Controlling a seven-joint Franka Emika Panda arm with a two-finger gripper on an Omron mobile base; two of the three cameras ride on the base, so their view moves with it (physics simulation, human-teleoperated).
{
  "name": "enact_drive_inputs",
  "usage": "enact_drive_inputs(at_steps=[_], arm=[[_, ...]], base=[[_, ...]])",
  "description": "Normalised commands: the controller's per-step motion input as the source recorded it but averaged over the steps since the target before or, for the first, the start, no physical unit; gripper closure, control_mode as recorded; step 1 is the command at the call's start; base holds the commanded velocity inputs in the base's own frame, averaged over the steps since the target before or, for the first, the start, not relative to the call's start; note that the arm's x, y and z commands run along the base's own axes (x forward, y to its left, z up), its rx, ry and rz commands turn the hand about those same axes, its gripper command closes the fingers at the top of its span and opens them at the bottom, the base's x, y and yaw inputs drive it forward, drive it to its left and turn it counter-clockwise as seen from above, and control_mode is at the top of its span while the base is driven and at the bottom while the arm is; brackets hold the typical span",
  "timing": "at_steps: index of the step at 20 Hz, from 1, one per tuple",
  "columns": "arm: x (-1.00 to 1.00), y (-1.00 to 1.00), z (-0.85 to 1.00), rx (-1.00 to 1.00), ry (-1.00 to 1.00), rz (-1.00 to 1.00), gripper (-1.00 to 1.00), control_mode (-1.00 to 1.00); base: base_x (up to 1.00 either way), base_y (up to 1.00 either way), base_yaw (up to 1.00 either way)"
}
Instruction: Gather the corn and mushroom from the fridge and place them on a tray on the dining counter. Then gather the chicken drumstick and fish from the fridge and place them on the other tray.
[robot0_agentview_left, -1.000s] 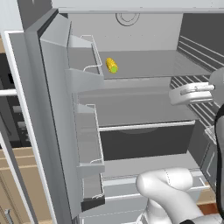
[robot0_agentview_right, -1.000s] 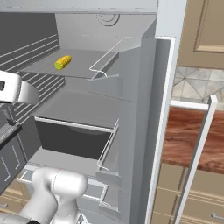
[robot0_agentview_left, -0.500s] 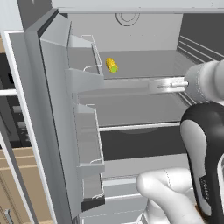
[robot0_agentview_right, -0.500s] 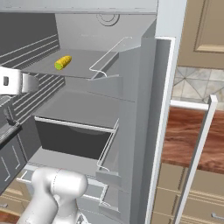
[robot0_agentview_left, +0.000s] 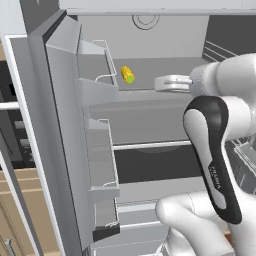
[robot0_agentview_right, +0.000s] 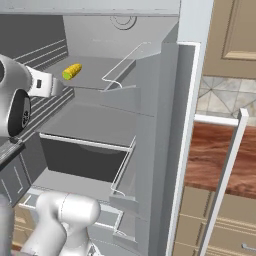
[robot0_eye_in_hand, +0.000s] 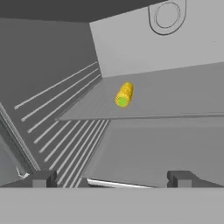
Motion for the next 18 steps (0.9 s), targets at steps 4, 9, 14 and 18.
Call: enact_drive_inputs(at_steps=[4,9,14,18], arm=[[0.67,0.12,0.00,0.00,0.11,0.00,-1.00,-1.00],[0.61,0.17,0.00,-0.01,0.19,0.00,-1.00,-1.00],[0.52,0.24,-0.08,-0.10,0.02,0.00,-1.00,-1.00],[0.42,0.13,-0.23,-0.19,-0.08,0.00,-1.00,-1.00]], base=[[0.00,0.00,0.00],[0.00,0.00,0.00],[0.00,0.00,0.00],[0.00,0.00,0.00]])
